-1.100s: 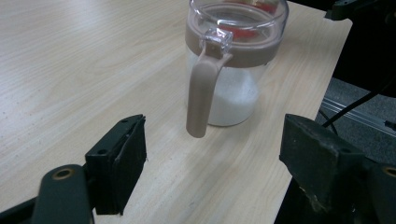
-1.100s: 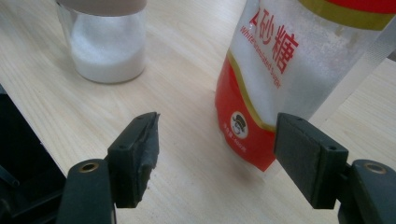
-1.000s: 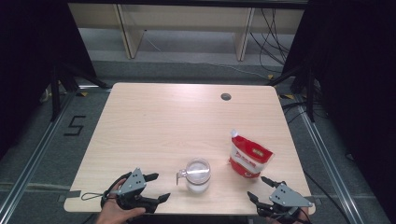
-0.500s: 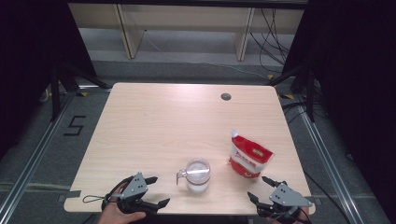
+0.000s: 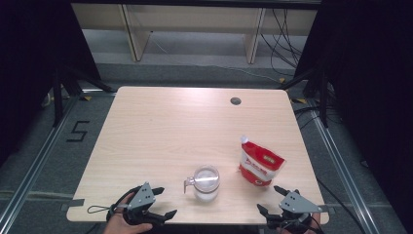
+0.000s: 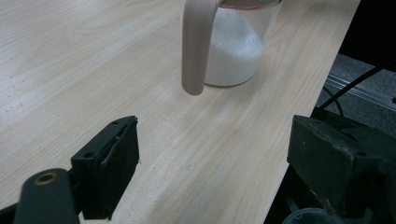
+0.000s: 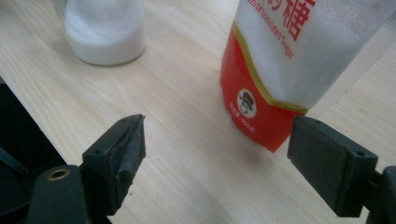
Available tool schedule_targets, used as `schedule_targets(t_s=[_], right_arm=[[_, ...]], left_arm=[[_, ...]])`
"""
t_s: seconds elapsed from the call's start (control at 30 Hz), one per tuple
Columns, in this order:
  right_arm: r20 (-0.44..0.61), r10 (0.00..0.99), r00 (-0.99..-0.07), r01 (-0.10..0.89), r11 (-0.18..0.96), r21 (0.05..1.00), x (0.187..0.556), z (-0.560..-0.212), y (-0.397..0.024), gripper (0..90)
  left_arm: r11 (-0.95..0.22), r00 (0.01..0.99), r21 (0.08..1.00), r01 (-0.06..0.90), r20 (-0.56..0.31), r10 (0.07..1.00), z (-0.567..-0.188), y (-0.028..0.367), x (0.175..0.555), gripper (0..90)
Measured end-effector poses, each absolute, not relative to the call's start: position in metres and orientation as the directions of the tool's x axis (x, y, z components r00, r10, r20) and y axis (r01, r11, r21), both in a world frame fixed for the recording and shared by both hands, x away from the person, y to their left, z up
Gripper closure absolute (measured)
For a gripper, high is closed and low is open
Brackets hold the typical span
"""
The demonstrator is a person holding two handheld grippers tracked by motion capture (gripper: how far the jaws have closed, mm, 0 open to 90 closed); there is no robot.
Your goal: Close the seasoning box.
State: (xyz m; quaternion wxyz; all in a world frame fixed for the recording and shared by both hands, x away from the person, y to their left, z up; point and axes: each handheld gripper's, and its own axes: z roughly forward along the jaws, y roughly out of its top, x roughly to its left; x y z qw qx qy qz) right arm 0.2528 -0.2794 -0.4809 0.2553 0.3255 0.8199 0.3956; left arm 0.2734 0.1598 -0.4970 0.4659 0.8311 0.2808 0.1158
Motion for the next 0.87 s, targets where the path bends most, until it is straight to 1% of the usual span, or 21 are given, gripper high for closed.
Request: schedule_targets(t_s=[0.03,0.27,0.3,0.53,0.57,0.83,0.87], right_arm=[[-0.161,0.736,-0.658,0.332,0.475,0.815,0.2528,-0.4809,-0.2794,19.6],[-0.165,0.731,-0.662,0.332,0.484,0.81,0.2537,-0.482,-0.2798,19.7],[-0.165,0.731,-0.662,0.332,0.484,0.81,0.2537,-0.482,-0.2798,19.7],[-0.175,0.728,-0.663,0.324,0.49,0.81,0.2543,-0.482,-0.2802,20.0],[-0.156,0.735,-0.66,0.341,0.477,0.81,0.2534,-0.482,-0.2798,20.0],[-0.159,0.741,-0.652,0.341,0.474,0.812,0.2533,-0.482,-0.2799,20.5],[-0.145,0.747,-0.649,0.354,0.465,0.812,0.2526,-0.4821,-0.2794,20.7]], left_arm=[[-0.418,0.825,0.843,0.339,-0.053,0.562,-0.4969,0.1605,0.2748,16.4],[-0.421,0.826,0.841,0.34,-0.052,0.562,-0.4964,0.1617,0.2756,16.3],[-0.407,0.815,0.838,0.363,-0.074,0.575,-0.4968,0.161,0.2744,16.3],[-0.41,0.816,0.837,0.363,-0.073,0.574,-0.4965,0.1612,0.2746,16.3],[-0.41,0.815,0.837,0.364,-0.073,0.575,-0.4963,0.1611,0.2746,16.3],[-0.393,0.812,0.845,0.364,-0.081,0.578,-0.4971,0.1605,0.2748,16.3],[-0.386,0.81,0.847,0.366,-0.086,0.58,-0.4973,0.1601,0.2746,16.3]])
